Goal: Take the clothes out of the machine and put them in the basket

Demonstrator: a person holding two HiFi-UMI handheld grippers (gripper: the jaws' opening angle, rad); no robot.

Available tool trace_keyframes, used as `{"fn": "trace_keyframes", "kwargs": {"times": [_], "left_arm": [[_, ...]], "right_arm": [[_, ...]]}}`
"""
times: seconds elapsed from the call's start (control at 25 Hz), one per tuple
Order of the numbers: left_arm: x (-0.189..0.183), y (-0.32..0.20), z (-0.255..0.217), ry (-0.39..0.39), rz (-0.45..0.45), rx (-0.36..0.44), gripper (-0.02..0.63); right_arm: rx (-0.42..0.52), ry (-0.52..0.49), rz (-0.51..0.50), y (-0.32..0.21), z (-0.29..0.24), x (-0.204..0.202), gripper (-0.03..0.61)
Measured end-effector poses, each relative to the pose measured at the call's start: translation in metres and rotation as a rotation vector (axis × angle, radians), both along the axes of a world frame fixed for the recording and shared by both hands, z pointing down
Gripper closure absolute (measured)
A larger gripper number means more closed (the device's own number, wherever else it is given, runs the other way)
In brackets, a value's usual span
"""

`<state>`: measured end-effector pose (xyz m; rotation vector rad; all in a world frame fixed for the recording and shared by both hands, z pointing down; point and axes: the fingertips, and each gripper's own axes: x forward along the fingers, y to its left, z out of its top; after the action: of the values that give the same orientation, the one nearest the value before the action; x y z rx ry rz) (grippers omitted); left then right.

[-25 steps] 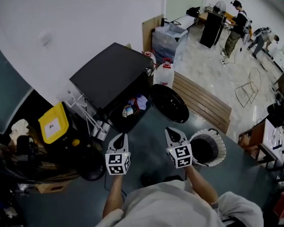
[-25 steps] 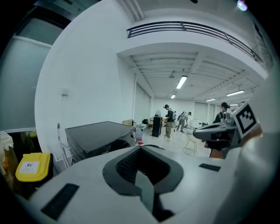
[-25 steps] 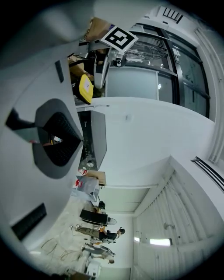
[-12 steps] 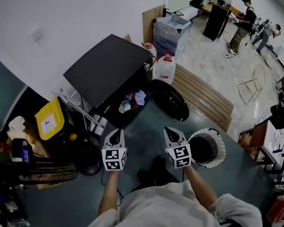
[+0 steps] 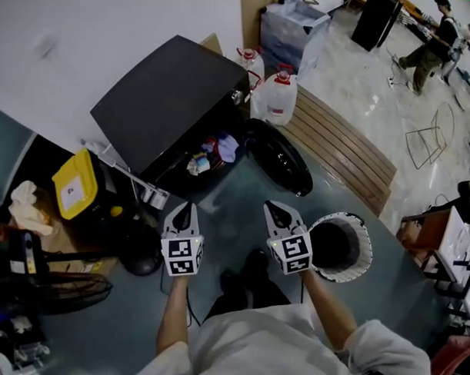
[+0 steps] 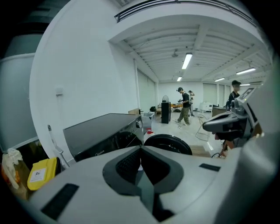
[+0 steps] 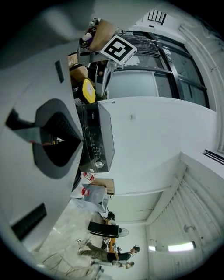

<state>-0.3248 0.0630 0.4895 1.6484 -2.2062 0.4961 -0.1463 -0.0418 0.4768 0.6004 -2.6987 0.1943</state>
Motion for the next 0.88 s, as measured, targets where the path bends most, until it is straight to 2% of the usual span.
{"fn": "trace_keyframes", "kwargs": {"times": [0.2,0.48,0.88], "left_arm": [[0.007,-0.023,0.016,-0.004,-0.014,-0.012,0.594],[0.011,-0.035,0.055,0.047,-0.023,-0.024,0.595],[-0.019,-0.037,0.161,0.12,0.001,-0.053,0.595]], "right_arm": [[-0.02,-0.016,-0.018,-0.016,0.012,0.008,0.557],[-0.058,0.025,-0.027,-0.017,0.056,0.015,0.555],[-0.097,0.064,-0.002,-0.007,0.15,-0.025,0.555]]}}
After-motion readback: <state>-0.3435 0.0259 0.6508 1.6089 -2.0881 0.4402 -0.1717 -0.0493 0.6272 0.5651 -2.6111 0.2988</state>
